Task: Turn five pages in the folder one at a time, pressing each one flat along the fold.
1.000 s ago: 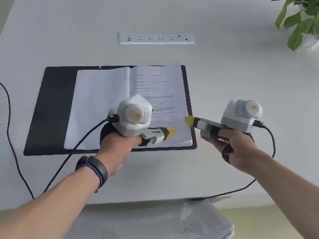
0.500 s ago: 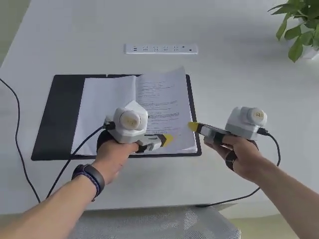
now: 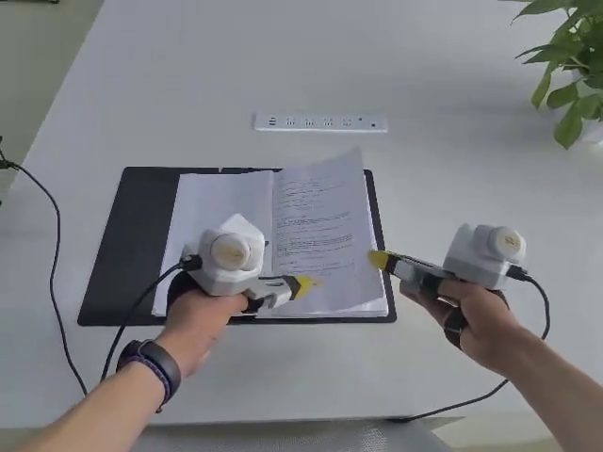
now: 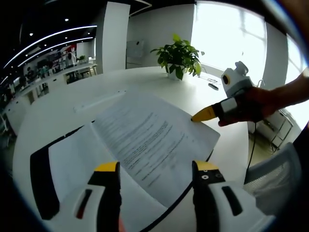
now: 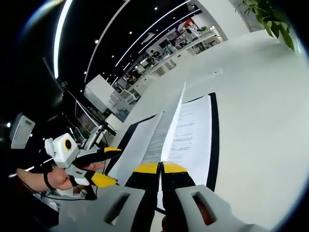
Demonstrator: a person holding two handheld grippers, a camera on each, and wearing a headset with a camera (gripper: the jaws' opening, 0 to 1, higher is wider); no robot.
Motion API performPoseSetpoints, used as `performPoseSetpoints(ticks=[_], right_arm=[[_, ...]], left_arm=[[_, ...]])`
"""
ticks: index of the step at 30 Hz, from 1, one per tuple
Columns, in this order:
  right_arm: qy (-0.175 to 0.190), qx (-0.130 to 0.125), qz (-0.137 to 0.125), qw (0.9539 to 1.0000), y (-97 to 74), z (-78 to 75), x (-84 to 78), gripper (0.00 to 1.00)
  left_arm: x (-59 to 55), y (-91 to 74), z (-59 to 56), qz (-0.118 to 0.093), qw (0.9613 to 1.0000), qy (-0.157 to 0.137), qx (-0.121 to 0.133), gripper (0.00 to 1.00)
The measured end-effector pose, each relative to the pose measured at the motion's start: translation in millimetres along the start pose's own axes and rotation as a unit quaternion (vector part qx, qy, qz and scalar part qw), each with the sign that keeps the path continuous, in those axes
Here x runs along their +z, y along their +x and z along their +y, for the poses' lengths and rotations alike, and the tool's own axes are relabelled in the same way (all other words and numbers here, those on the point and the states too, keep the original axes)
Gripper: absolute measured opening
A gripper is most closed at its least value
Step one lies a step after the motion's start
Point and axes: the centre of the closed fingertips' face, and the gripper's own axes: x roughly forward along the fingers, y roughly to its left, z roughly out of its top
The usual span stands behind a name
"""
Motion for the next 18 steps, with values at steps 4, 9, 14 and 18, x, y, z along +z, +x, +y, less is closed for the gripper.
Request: performPoseSetpoints(ticks=[4, 9, 14, 18], right_arm=[[-0.005, 0.007, -0.003, 1.0000, 5.5, 9.7, 2.4, 0.00], [-0.018, 0.020, 0.000, 0.9996, 13.5, 27.1, 4.1, 0.00], [-0.034, 0.034, 0.004, 0.9988, 21.9, 44.2, 7.0, 0.00], [-0.049, 0.052, 0.005, 0.9975, 31.0, 65.0, 10.8, 0.00]], left_arm=[[-3.8, -8.7, 7.9, -0.003, 0.9999, -0.005, 0.010, 0.59], [-10.8, -22.4, 18.9, -0.007, 0.9995, -0.018, 0.023, 0.60], [-14.6, -38.1, 29.6, -0.011, 0.9991, -0.022, 0.034, 0.60], [-17.0, -51.1, 38.5, -0.019, 0.9985, -0.031, 0.040, 0.61]])
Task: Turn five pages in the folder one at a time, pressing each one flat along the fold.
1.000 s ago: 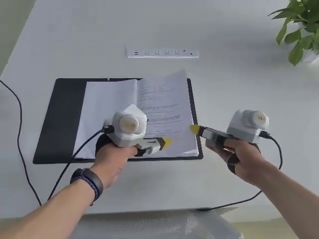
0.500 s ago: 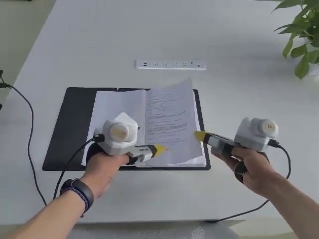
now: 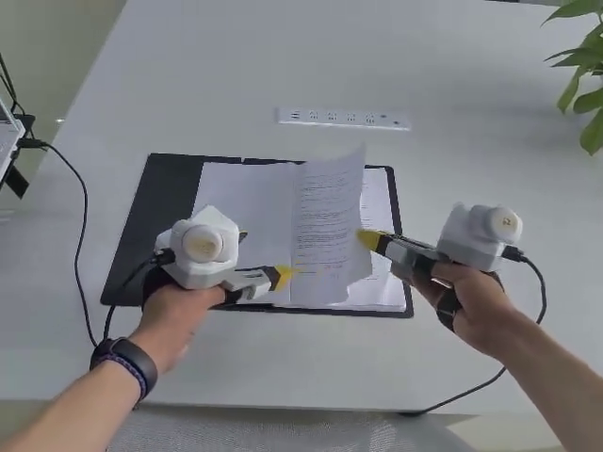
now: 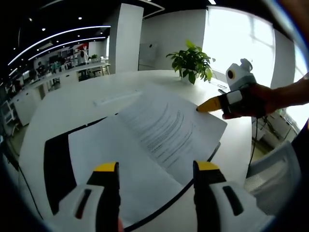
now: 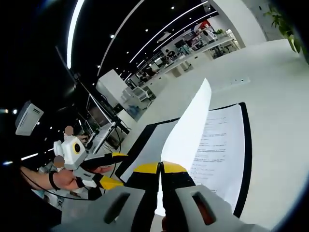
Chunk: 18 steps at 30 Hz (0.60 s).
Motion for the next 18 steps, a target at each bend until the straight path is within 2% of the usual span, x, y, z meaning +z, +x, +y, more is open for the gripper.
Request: performPoseSetpoints(ticks=[5, 11, 14, 16, 18], right_arm=[[-0.011, 0.020, 0.004, 0.9997, 15.4, 18.8, 3.0, 0.00], [-0.023, 0.039, 0.009, 0.9989, 31.1, 38.4, 6.0, 0.00], [-0.025, 0.046, 0.008, 0.9986, 37.4, 45.5, 9.1, 0.00], [-0.028, 0.048, 0.010, 0.9984, 43.1, 48.3, 8.1, 0.00], [-0.028, 0.052, 0.015, 0.9982, 48.3, 50.4, 5.7, 0.00]], left_arm=[[-5.5, -11.7, 10.5, 0.001, 1.0000, 0.003, 0.008, 0.61], [-9.6, -33.6, 25.1, -0.003, 0.9998, 0.001, 0.019, 0.63], [-11.2, -43.5, 30.0, -0.003, 0.9997, 0.000, 0.026, 0.63], [-11.3, -48.4, 38.3, -0.005, 0.9995, -0.004, 0.031, 0.63], [-12.3, -53.8, 40.0, -0.007, 0.9994, -0.007, 0.034, 0.63]])
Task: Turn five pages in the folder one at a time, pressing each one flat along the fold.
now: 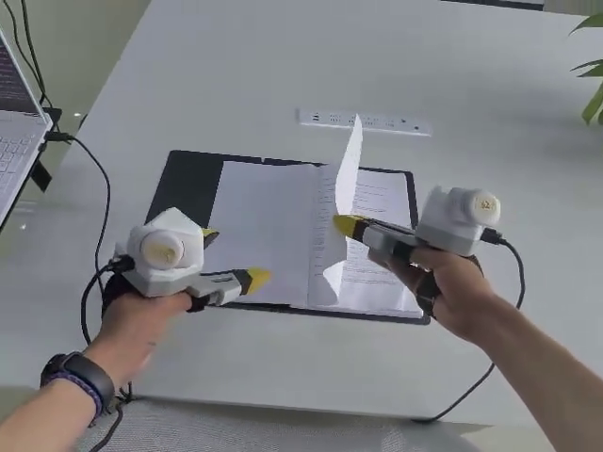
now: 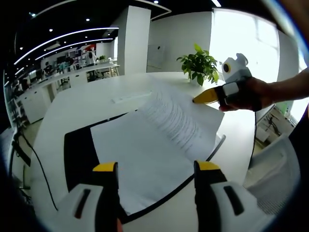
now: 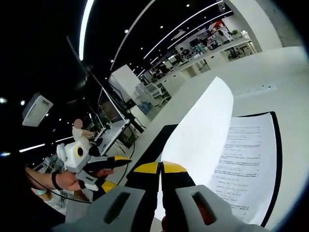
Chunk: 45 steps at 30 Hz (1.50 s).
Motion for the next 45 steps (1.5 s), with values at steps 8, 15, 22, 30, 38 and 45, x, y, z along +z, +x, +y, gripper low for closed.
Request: performPoseSetpoints(ticks=[8, 15, 22, 30, 38, 45], right_arm=[[-0.004, 0.018, 0.010, 0.9998, 17.8, 16.2, -3.9, 0.00], [-0.018, 0.039, 0.027, 0.9987, 39.8, 33.7, -11.3, 0.00], [-0.019, 0.053, 0.049, 0.9973, 62.9, 44.0, -23.2, 0.00], [-0.013, 0.068, 0.068, 0.9953, 90.2, 56.0, -34.2, 0.00], [0.006, 0.076, 0.093, 0.9927, 123.3, 63.7, -55.0, 0.00], [0.043, 0.065, 0.115, 0.9903, 148.5, 54.4, -77.8, 0.00]], left_arm=[[-3.4, -15.9, 2.2, -0.003, 0.9999, -0.006, 0.010, 0.63], [-4.8, -26.3, 4.6, -0.008, 0.9998, -0.014, 0.015, 0.63], [-7.4, -33.7, 12.3, -0.011, 0.9996, -0.018, 0.020, 0.63], [-13.9, -37.0, 25.8, -0.016, 0.9991, -0.030, 0.023, 0.63], [-21.9, -38.6, 25.3, -0.012, 0.9988, -0.039, 0.026, 0.62], [-32.8, -36.5, 33.9, -0.010, 0.9980, -0.055, 0.031, 0.62]])
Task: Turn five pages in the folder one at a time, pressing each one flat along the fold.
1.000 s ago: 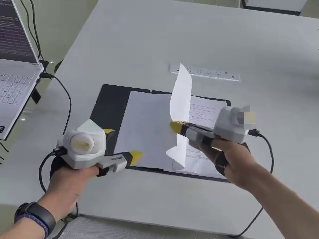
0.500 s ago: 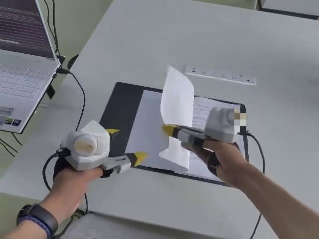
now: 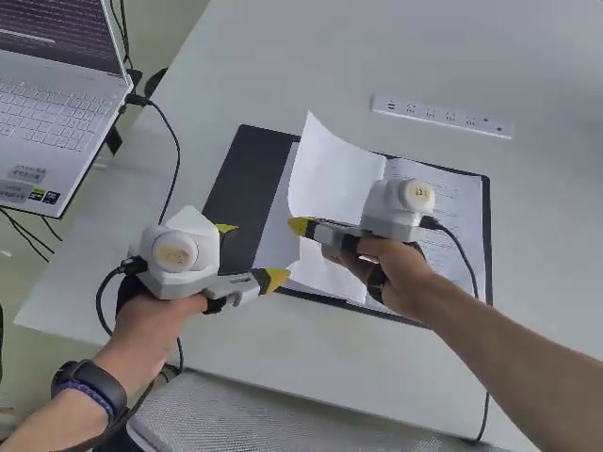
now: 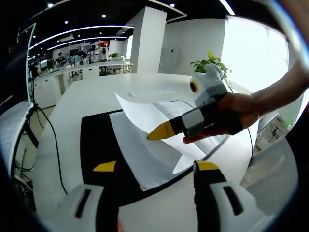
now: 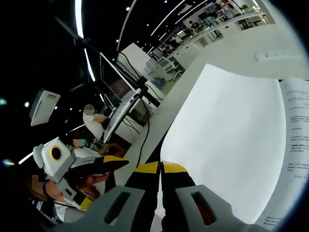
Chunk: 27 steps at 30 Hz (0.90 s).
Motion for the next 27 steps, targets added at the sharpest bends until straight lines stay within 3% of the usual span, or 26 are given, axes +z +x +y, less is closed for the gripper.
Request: performPoseSetpoints(ticks=[3, 6, 12, 18, 27], right_arm=[[0.014, -0.007, 0.004, 0.9999, 6.5, -8.2, -6.5, 0.00], [0.056, -0.021, 0.011, 0.9982, 12.8, -20.4, -18.1, 0.00], [0.089, -0.032, 0.003, 0.9955, 20.5, -32.4, -27.1, 0.00], [0.095, -0.036, 0.001, 0.9948, 29.5, -32.0, -24.6, 0.00], [0.096, -0.034, 0.014, 0.9947, 36.3, -31.9, -34.3, 0.07]], left_arm=[[-4.6, 0.2, 1.0, 0.005, 1.0000, -0.005, 0.003, 0.61], [-11.8, 2.7, 2.0, 0.012, 0.9999, -0.008, 0.002, 0.61], [-18.8, 3.5, 1.8, 0.022, 0.9997, -0.011, 0.002, 0.61], [-21.6, 5.7, 2.2, 0.027, 0.9995, -0.012, 0.001, 0.60], [-21.7, 6.7, 0.6, 0.031, 0.9995, -0.002, 0.001, 0.59]])
